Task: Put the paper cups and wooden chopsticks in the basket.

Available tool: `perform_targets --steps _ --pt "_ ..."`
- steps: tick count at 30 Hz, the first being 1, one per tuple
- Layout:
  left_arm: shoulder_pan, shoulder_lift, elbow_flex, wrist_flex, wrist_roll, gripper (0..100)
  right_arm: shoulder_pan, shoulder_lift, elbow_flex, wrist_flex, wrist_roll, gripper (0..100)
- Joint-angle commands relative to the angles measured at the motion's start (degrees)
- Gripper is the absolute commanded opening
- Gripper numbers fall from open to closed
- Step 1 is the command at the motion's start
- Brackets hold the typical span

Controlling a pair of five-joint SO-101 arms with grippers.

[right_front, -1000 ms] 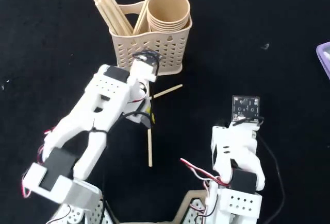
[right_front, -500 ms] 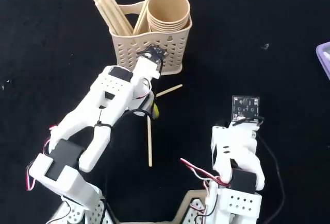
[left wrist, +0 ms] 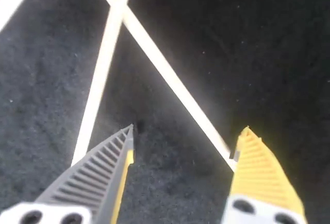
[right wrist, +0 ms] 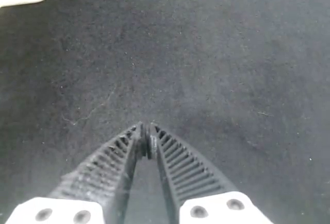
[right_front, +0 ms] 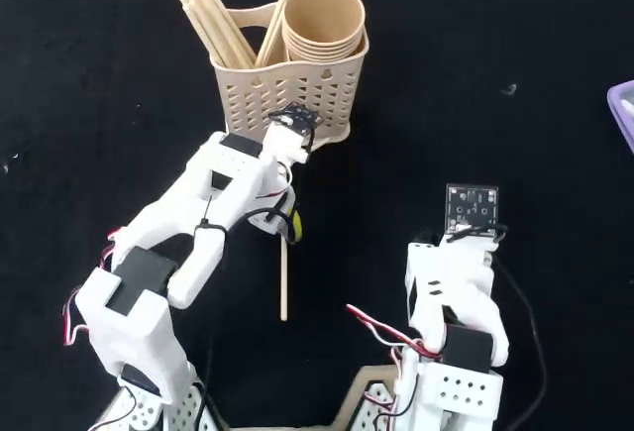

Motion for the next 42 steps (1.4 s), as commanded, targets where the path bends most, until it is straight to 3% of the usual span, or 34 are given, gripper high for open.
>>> perform_targets --steps 1,6,9,18,25,30,42 --pt "0.7 -0.8 -1.3 -0.1 0.0 31 0.4 -0.9 -0.1 0.1 -0.4 1.5" --pt "0.6 -0.8 -1.3 2.4 -0.6 26 0.4 -0.9 -0.1 0.1 -0.4 1.5" --pt "0.8 -2.0 -2.8 5.7 -5.2 22 0.4 -0.9 -0.1 0.1 -0.4 1.5" --pt "-3.7 -7.6 -9.7 16.3 -12.8 28 0.4 -0.9 -0.1 0.1 -0.4 1.5" --pt "-8.5 -7.6 -8.1 11.8 -14.5 28 0.4 -0.9 -0.1 0.1 -0.4 1.5" --pt "-8.8 -7.6 -6.5 9.8 -14.5 32 0.4 -0.9 -0.1 0.1 -0.4 1.5" --pt "-9.4 0.0 -6.6 9.9 -16.9 29 0.4 -0.9 -0.1 0.1 -0.4 1.5"
